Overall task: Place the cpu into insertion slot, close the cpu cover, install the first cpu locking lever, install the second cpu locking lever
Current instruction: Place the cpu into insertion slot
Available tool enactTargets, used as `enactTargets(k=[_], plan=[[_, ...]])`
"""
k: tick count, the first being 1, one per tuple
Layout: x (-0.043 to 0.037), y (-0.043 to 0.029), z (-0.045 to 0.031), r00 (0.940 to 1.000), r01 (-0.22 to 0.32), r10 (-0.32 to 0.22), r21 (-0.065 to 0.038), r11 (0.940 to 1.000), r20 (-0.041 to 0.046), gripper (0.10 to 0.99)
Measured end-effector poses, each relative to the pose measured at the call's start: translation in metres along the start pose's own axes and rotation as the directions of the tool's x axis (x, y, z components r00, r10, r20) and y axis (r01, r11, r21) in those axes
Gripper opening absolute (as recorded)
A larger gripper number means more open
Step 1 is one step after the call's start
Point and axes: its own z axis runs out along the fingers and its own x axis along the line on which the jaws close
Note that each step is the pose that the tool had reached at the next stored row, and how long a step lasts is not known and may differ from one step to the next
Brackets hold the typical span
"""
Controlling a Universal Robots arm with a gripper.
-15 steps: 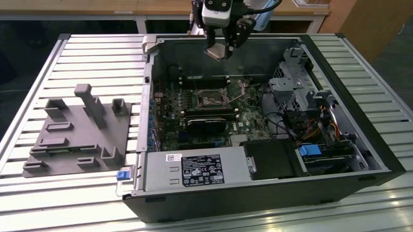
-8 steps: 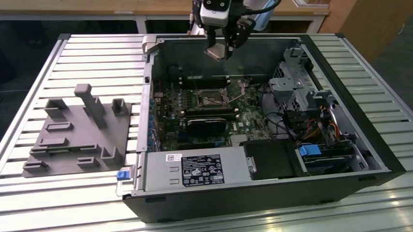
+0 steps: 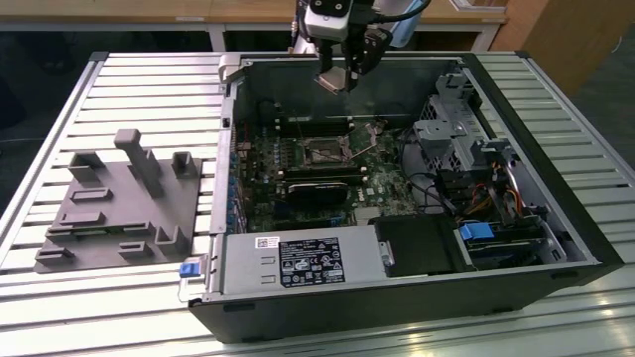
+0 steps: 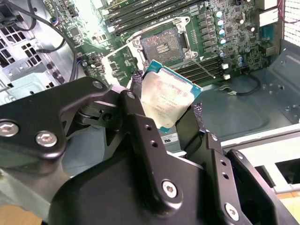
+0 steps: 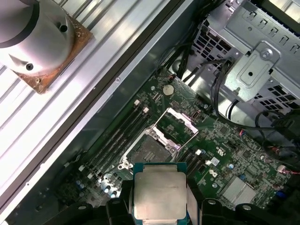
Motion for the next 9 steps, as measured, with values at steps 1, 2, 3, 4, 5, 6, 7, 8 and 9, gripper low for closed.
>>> enactTargets(k=[1,2,3,4,5,6,7,8,9], plan=[[0.0,0.0,0.0,1.0,-0.004,0.004,0.0,1.0,0.0004,0.537],[0.0,0.0,0.0,1.0,-0.009,0.009,0.0,1.0,0.0008,0.537],[0.0,0.0,0.0,0.9999,-0.013,0.013,0.0,0.9999,0.0012,0.537],[0.0,0.0,0.0001,0.9998,-0.018,0.018,0.0,0.9998,0.0016,0.537],[0.0,0.0,0.0001,0.9998,-0.022,0.022,0.0,0.9998,0.002,0.537],[0.0,0.0,0.0001,0.9996,-0.026,0.026,-0.001,0.9996,0.0024,0.537],[0.0,0.0,0.0001,0.9995,-0.031,0.031,-0.001,0.9995,0.0028,0.537],[0.0,0.0,0.0001,0.9994,-0.035,0.035,-0.001,0.9994,0.0031,0.537],[0.0,0.0,0.0001,0.9992,-0.039,0.039,-0.001,0.9992,0.0035,0.537]])
